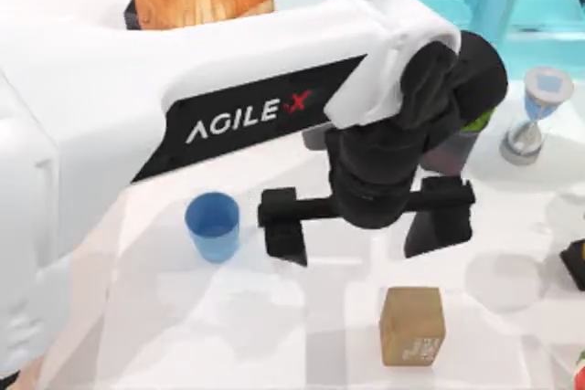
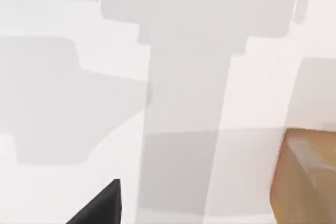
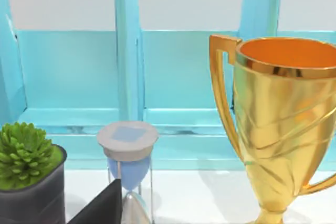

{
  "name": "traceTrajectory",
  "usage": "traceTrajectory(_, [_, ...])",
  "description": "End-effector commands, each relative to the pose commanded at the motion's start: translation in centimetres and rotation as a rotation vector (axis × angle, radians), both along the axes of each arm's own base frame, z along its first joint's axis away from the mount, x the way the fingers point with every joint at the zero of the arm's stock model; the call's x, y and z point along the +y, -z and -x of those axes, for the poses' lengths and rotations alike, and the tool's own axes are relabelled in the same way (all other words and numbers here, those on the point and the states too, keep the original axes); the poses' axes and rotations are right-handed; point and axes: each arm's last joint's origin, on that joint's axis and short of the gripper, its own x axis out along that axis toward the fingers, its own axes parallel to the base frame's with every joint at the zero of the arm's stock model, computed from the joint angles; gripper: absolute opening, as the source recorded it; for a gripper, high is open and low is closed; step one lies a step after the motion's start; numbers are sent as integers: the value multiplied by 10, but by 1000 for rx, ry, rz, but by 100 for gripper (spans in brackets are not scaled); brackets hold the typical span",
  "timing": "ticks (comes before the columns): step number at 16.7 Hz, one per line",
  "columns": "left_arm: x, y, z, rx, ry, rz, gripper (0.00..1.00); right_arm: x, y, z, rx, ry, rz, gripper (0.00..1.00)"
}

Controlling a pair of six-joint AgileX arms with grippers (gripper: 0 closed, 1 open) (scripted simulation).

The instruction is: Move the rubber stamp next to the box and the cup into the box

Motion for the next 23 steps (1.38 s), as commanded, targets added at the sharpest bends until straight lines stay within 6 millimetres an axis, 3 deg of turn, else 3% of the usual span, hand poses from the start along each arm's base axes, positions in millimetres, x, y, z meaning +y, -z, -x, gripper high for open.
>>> traceTrajectory(2, [-26, -2, 19, 14, 51, 8, 100, 0, 0, 0, 0, 0, 0, 100])
traceTrajectory(5, [-45, -5, 37, 23, 98, 21, 100, 0, 0, 0, 0, 0, 0, 100])
traceTrajectory(12, [-46, -5, 37, 22, 100, 24, 100, 0, 0, 0, 0, 0, 0, 100])
traceTrajectory(14, [-47, 7, 37, 25, 103, 22, 100, 0, 0, 0, 0, 0, 0, 100])
traceTrajectory(20, [-48, 67, 38, 22, 102, 26, 100, 0, 0, 0, 0, 0, 0, 100])
traceTrajectory(23, [-47, 75, 38, 24, 102, 22, 100, 0, 0, 0, 0, 0, 0, 100])
